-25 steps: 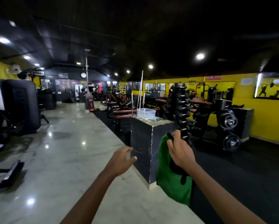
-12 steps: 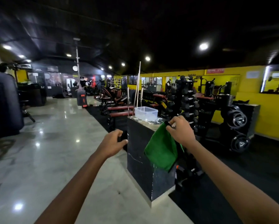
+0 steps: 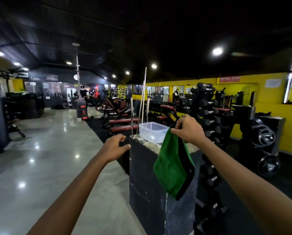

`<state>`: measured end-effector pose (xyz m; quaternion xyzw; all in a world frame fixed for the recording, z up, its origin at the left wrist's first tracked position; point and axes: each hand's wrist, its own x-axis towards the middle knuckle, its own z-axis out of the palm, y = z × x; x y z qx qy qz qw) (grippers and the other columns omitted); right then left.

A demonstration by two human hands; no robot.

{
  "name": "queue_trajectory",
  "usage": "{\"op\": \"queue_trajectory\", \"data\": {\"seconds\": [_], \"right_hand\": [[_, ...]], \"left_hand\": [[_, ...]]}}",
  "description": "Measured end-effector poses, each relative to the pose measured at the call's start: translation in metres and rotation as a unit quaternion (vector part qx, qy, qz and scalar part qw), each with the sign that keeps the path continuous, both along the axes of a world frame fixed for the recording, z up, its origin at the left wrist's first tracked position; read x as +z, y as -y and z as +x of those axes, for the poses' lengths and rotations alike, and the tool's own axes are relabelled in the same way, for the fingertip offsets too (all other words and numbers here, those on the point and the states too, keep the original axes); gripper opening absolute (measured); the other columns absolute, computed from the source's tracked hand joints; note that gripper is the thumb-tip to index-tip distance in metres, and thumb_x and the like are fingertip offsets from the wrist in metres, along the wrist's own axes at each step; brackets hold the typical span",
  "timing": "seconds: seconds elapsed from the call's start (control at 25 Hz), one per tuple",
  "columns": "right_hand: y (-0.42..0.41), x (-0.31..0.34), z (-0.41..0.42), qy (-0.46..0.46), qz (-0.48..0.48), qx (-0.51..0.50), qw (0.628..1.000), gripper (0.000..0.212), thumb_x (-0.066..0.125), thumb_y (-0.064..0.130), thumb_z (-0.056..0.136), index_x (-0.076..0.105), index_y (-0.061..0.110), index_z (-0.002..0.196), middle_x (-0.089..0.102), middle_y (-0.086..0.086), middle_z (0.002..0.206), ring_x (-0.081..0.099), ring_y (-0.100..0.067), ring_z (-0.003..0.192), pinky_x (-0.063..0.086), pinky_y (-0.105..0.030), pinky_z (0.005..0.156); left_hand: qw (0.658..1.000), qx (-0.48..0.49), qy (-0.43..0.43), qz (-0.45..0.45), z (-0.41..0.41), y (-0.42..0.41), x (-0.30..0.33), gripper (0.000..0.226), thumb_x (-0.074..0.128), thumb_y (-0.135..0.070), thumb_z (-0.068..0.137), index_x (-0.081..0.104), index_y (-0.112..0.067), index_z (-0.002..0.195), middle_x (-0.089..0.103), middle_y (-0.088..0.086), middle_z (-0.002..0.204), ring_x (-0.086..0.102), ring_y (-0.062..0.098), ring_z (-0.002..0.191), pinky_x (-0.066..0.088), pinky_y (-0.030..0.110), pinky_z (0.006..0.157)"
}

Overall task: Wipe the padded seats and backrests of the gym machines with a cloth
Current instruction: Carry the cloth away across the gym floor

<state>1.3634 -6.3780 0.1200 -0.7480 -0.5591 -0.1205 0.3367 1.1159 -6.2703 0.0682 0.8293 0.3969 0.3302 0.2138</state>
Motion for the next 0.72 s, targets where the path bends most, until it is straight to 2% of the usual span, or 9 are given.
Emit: {"op": "queue_trajectory", "data": {"seconds": [0.24,0.36,0.48,0.6,0.72], "right_hand": [[-0.166,0.026,0.060,0.066,-0.001,-0.037,0.997,0.030,0.066,0.039,0.082,0.056,0.013,0.071,0.048,-0.004,0.100,0.051,-0.027,0.096,0.048,-0.038,0.076],[-0.240,0.020,0.087,0.051,0.022,-0.052,0.997,0.032,0.067,0.036,0.083,0.062,0.005,0.078,0.052,-0.010,0.108,0.053,-0.030,0.100,0.044,-0.033,0.071],[-0.322,0.014,0.117,0.011,0.043,-0.060,0.997,0.031,0.068,0.034,0.082,0.062,0.004,0.075,0.056,-0.015,0.107,0.053,-0.033,0.106,0.044,-0.034,0.076],[-0.394,0.022,0.142,-0.005,0.054,-0.083,0.995,0.032,0.068,0.036,0.083,0.058,0.007,0.071,0.053,-0.012,0.105,0.055,-0.031,0.098,0.049,-0.038,0.076],[-0.450,0.033,0.163,-0.015,0.081,-0.102,0.991,0.039,0.068,0.036,0.083,0.062,-0.001,0.075,0.056,-0.012,0.098,0.057,-0.028,0.083,0.050,-0.039,0.068]], "left_hand": [[1.000,-0.013,0.014,-0.016,0.074,-0.155,0.003,0.049,0.064,-0.023,0.090,0.049,-0.004,0.133,0.054,0.012,0.135,0.051,0.022,0.124,0.037,0.023,0.095],[0.999,-0.026,0.021,-0.016,0.101,-0.231,-0.006,0.046,0.065,-0.021,0.089,0.052,-0.003,0.129,0.056,0.011,0.132,0.051,0.022,0.122,0.036,0.020,0.092],[0.998,-0.044,0.020,-0.027,0.129,-0.316,-0.013,0.042,0.065,-0.019,0.089,0.055,-0.003,0.126,0.059,0.010,0.126,0.054,0.022,0.118,0.036,0.019,0.087],[0.998,-0.057,-0.002,-0.017,0.161,-0.400,-0.008,0.041,0.066,-0.019,0.088,0.056,-0.002,0.123,0.061,0.010,0.115,0.056,0.025,0.116,0.040,0.025,0.086],[0.996,-0.084,0.005,-0.012,0.198,-0.464,-0.003,0.040,0.066,-0.018,0.088,0.057,-0.003,0.124,0.061,0.011,0.124,0.057,0.023,0.115,0.041,0.025,0.090]]}}
